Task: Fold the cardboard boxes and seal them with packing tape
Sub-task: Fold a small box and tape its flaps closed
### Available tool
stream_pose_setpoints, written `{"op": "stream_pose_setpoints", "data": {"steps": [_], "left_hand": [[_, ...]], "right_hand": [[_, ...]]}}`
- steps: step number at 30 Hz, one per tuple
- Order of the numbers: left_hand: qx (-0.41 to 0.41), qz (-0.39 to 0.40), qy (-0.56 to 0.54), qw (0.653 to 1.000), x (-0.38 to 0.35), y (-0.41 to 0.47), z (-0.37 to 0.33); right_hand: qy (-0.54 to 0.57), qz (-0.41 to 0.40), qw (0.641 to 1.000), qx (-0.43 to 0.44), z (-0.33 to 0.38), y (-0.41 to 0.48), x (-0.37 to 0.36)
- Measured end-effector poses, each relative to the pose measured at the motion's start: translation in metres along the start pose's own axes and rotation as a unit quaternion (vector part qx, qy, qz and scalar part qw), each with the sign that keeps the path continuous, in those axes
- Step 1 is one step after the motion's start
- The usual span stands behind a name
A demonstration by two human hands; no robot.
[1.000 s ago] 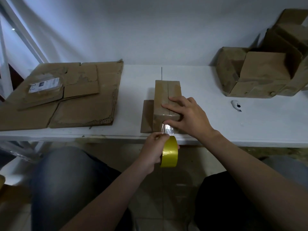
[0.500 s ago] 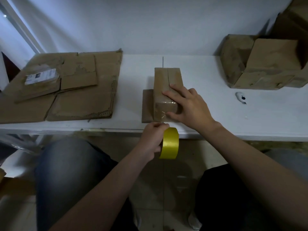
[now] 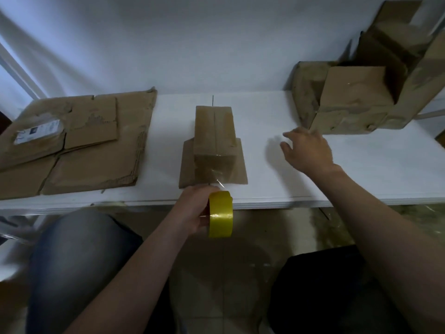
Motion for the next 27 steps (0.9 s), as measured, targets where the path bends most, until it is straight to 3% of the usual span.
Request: {"op": "stream_pose_setpoints", "data": {"steps": [3, 6, 11, 16, 20, 27], "left_hand": [[-0.001, -0.017, -0.001, 1.000, -0.004, -0.003, -0.002], [-0.010, -0.032, -0.009, 0.999, -0.009, -0.010, -0.005], [-0.012, -0.046, -0.024, 0.999, -0.015, -0.020, -0.008], [-0.020, -0.049, -0.020, 0.998, -0.018, -0.022, -0.008], [-0.031, -0.051, -0.027, 0.998, -0.016, -0.020, -0.005], [-0.039, -0.045, -0.039, 0.997, -0.011, -0.015, 0.001]], "right_hand": [[-0.069, 0.092, 0.986, -0.124, -0.056, -0.009, -0.019], [-0.064, 0.138, 0.976, -0.157, -0.081, -0.013, -0.036], [-0.088, 0.083, 0.989, -0.089, -0.070, -0.015, -0.025], [0.031, 0.091, 0.994, -0.046, -0.055, -0.018, -0.036], [0.034, 0.044, 0.998, -0.023, -0.048, -0.023, -0.027], [0.159, 0.134, 0.976, -0.070, -0.043, -0.026, -0.039]]}}
Point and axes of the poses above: each hand's wrist, its own y-axis towards the middle knuckle, its own x-axis out of the back of the hand, z = x × y, the point moved 8 cm from there along y, towards the middle knuckle, and after that the axes turned 2 degrees about -x, right-handed, at the moved point
